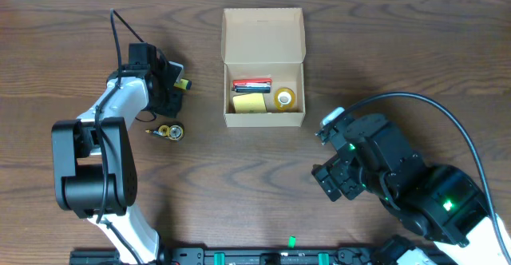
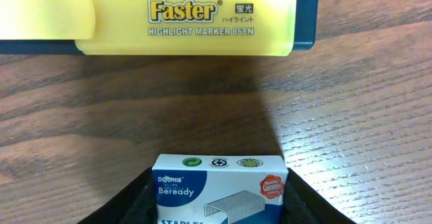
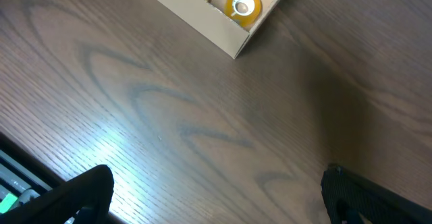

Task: Pack container
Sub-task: 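Grasp the blue staples box with the left gripper and lift, then carry the staples box into the cardboard box and release it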

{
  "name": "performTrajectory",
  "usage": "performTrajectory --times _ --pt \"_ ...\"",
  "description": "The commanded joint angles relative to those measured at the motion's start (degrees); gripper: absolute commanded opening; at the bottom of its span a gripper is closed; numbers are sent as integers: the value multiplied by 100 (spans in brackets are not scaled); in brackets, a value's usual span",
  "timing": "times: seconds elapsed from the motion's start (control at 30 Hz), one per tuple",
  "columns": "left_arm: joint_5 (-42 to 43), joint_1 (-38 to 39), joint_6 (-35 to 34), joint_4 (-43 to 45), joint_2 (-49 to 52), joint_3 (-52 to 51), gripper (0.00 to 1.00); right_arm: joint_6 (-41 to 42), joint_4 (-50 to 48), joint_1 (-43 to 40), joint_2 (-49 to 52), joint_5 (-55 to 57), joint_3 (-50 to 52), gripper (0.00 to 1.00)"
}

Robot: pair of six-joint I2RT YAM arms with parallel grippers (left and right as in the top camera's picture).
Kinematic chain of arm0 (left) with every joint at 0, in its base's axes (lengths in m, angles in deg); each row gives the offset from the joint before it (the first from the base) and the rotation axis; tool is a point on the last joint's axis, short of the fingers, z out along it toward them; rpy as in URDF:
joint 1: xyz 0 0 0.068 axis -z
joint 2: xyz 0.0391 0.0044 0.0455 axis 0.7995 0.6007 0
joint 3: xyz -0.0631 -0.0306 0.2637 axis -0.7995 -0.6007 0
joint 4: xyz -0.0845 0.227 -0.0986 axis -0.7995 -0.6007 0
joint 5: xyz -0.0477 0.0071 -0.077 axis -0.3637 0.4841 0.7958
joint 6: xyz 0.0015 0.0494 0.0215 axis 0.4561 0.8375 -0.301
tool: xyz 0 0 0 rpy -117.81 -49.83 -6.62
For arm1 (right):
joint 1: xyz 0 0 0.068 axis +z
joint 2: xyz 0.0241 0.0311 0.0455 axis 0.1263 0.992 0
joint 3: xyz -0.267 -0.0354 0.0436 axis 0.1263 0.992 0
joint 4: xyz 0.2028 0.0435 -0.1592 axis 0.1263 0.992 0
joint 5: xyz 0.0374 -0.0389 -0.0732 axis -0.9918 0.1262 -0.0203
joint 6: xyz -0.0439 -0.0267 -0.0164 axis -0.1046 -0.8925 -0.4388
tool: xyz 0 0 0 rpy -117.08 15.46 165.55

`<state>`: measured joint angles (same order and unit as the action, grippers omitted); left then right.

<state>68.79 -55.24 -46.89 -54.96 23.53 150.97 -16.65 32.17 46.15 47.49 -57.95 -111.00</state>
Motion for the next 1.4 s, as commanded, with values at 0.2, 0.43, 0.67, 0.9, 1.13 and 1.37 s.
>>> performTrajectory --times 0.2,0.43,0.67,0.9,1.13,1.37 --pt "-17 -7 -514 -435 101 494 35 -68 4 -24 2 15 7 99" --pt "4 17 -540 -1694 -42 1790 27 -68 4 -24 2 15 7 99" --pt "157 715 -1095 -2522 -107 2830 26 -68 4 -24 2 15 7 99" --pt "481 1685 -2155 -2516 -107 2898 25 -66 4 -24 2 15 7 99" --pt "603 2608 -3047 -2413 -105 2898 23 -68 4 -24 2 15 7 99" --pt "476 3106 -3657 -1958 -96 2850 24 -68 4 -24 2 15 7 99"
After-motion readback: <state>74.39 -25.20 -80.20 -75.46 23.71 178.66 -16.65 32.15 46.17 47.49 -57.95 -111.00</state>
